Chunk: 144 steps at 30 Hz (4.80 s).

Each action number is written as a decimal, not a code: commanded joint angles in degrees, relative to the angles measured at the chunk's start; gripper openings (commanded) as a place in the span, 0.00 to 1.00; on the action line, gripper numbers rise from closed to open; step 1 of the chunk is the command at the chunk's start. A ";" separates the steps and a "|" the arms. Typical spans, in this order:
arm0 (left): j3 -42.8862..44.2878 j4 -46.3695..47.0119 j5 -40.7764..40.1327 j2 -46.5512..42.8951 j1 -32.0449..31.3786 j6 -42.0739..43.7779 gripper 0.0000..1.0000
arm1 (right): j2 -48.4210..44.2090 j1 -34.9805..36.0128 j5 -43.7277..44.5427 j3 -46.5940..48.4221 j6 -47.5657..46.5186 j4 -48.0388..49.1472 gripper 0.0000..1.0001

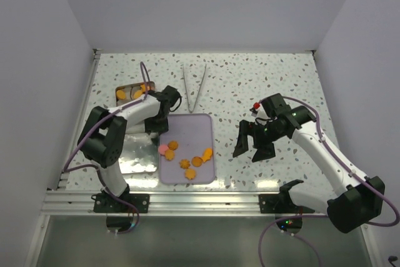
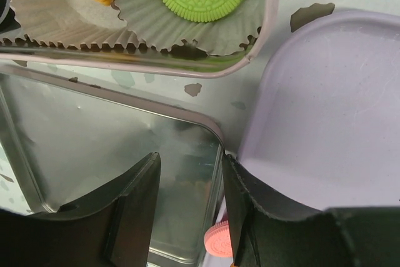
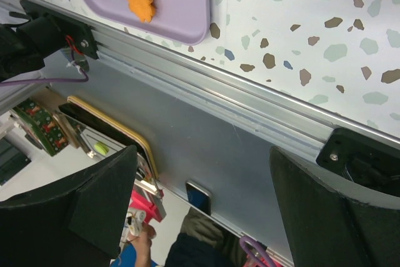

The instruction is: Pack the cookies

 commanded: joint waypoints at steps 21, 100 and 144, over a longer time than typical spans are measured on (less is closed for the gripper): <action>-21.16 9.04 8.27 -12.65 -5.12 -6.05 0.25 | -0.98 0.20 -2.19 0.27 -0.10 1.35 0.90; 11.43 63.98 50.04 -52.21 -4.77 -21.87 0.00 | 28.38 8.20 -19.06 29.90 107.48 158.50 0.21; 12.70 -0.99 19.43 -21.10 35.47 8.98 0.77 | 57.34 12.14 5.45 34.36 59.57 97.41 0.00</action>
